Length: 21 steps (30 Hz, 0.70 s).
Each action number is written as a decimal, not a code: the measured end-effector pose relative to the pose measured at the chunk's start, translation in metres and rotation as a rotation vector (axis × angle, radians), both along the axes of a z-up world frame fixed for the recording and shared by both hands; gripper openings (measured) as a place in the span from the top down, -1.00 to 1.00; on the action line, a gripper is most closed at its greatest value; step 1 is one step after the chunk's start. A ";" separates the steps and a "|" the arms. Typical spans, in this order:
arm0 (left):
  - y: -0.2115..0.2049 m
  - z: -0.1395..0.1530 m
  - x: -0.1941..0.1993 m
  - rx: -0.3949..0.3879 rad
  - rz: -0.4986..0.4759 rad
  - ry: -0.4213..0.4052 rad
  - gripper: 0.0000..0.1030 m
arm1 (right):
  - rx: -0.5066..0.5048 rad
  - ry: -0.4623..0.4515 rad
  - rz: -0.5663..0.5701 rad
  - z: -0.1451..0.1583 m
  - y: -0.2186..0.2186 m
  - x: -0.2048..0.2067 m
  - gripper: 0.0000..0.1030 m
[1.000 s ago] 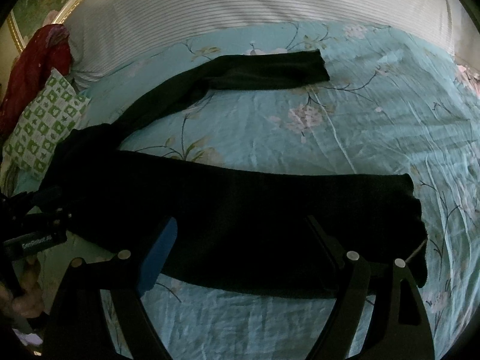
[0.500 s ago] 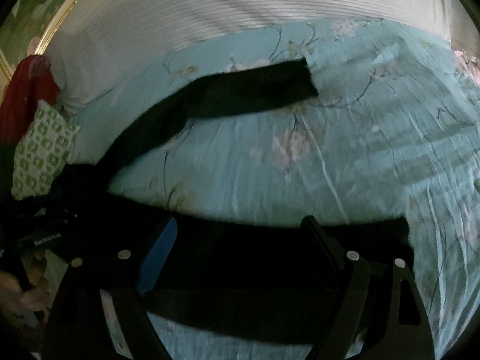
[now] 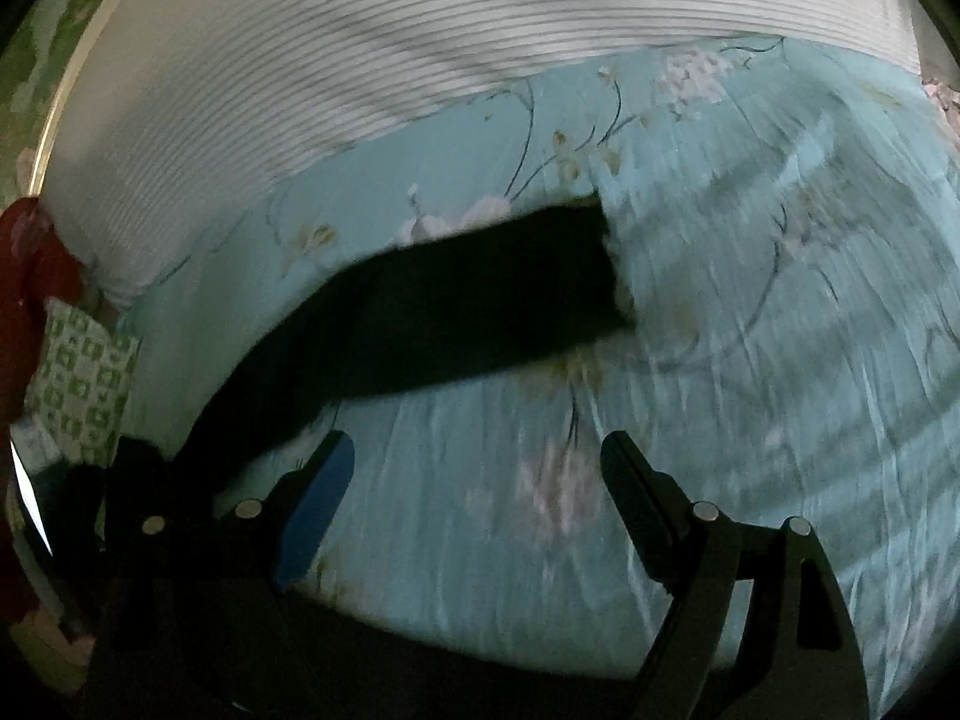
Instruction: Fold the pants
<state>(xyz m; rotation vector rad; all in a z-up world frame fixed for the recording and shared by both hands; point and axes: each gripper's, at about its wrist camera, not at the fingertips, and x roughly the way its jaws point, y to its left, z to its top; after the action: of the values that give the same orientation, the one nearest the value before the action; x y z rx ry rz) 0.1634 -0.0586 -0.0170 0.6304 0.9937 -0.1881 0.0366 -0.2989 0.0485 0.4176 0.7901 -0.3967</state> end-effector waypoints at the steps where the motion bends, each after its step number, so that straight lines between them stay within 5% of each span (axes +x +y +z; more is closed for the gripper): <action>1: 0.003 -0.005 0.002 0.002 -0.011 0.023 -0.54 | 0.000 0.008 -0.006 0.001 -0.007 0.007 -0.64; 8: 0.012 -0.012 0.010 -0.016 -0.061 0.072 -0.30 | -0.026 0.073 -0.051 -0.004 -0.067 0.048 -0.64; 16: 0.026 -0.008 0.037 -0.105 -0.056 0.172 0.20 | -0.026 0.093 -0.034 -0.011 -0.104 0.077 -0.61; 18: 0.031 -0.007 0.042 -0.129 -0.050 0.190 0.31 | -0.022 0.094 -0.011 -0.012 -0.103 0.082 -0.44; 21: 0.038 -0.005 0.050 -0.152 -0.052 0.210 0.57 | 0.002 0.086 0.009 -0.011 -0.108 0.092 0.07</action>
<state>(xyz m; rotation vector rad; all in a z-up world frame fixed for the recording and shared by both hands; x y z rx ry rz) 0.2138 -0.0209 -0.0216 0.5041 1.1531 -0.3782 0.1284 -0.4064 0.0375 0.4012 0.8756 -0.4071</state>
